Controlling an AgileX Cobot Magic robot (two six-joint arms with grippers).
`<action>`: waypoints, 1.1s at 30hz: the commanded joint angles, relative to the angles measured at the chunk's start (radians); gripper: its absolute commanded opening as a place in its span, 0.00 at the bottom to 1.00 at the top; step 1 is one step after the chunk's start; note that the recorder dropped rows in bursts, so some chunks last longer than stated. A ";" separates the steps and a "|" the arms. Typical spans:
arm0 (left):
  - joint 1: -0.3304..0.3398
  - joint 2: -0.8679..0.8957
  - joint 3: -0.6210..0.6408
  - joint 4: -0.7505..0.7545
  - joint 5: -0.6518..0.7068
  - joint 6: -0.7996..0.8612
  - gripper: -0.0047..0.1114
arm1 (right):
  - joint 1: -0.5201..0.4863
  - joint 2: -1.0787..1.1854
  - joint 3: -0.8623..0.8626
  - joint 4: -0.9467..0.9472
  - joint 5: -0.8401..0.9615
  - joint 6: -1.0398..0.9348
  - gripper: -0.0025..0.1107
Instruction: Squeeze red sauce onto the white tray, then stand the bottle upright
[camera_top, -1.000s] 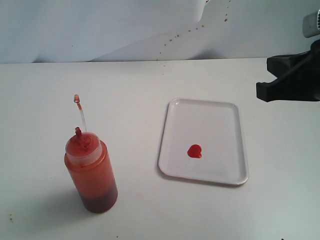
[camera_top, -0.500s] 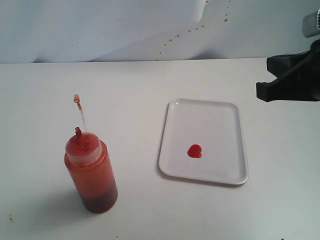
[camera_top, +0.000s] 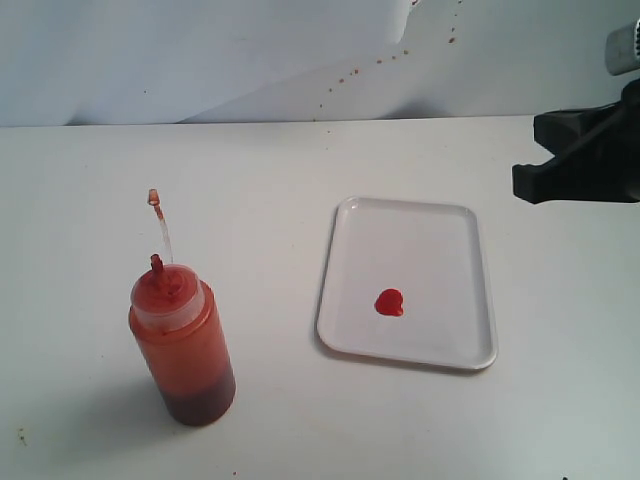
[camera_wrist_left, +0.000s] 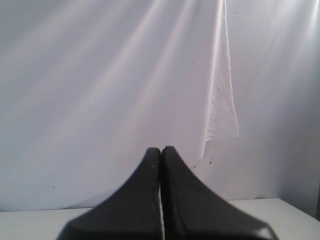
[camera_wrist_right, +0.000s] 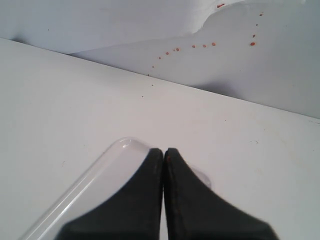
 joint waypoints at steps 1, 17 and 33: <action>-0.008 -0.004 0.005 -0.101 -0.001 -0.013 0.04 | -0.006 -0.008 0.006 0.004 -0.004 -0.006 0.02; -0.008 -0.004 0.104 -1.348 0.135 1.316 0.04 | -0.006 -0.008 0.006 0.004 -0.004 -0.006 0.02; -0.008 -0.004 0.156 -1.467 0.422 1.622 0.04 | -0.006 -0.008 0.006 0.004 -0.004 -0.006 0.02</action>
